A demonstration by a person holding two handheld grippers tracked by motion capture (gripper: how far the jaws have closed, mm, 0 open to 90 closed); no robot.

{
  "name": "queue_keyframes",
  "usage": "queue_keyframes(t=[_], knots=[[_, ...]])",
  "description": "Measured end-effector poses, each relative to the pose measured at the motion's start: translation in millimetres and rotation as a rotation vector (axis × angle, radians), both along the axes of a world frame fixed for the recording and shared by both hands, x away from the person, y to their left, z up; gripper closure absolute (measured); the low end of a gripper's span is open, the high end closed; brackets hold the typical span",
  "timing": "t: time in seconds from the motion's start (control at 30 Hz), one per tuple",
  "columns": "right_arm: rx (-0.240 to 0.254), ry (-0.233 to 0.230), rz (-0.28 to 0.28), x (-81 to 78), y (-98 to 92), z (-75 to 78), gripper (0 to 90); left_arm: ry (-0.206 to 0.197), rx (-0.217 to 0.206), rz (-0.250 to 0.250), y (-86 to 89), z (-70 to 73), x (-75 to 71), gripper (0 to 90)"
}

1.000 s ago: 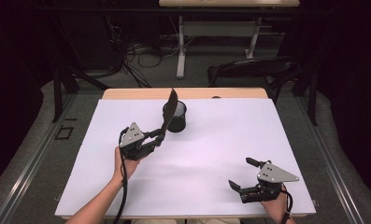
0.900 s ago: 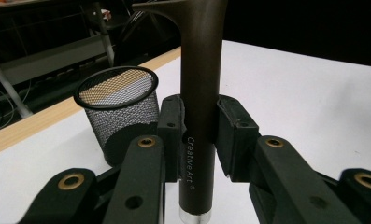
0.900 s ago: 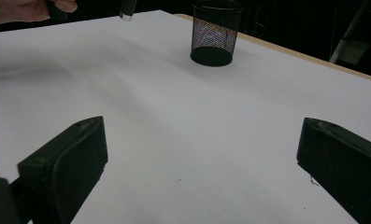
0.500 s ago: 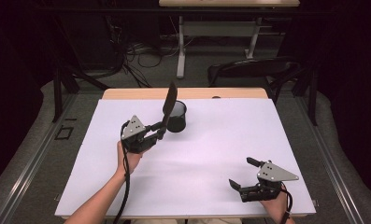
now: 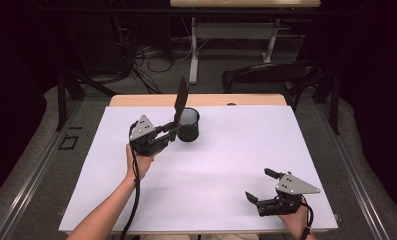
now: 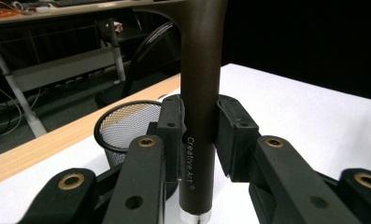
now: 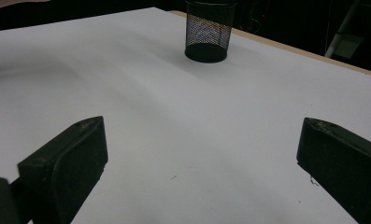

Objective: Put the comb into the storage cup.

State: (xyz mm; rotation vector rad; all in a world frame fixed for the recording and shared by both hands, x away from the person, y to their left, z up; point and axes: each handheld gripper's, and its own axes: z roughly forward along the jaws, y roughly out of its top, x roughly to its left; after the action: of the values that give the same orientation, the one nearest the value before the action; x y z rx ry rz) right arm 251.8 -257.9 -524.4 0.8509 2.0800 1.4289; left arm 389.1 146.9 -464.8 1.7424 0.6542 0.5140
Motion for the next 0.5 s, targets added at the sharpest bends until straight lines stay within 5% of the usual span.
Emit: queue_keyframes(t=[0.5], knots=[[-0.004,0.002,-0.005,0.3,-1.1,0.4,1.5,-0.005,-0.005,0.018,-3.8,10.7,15.1,72.5]])
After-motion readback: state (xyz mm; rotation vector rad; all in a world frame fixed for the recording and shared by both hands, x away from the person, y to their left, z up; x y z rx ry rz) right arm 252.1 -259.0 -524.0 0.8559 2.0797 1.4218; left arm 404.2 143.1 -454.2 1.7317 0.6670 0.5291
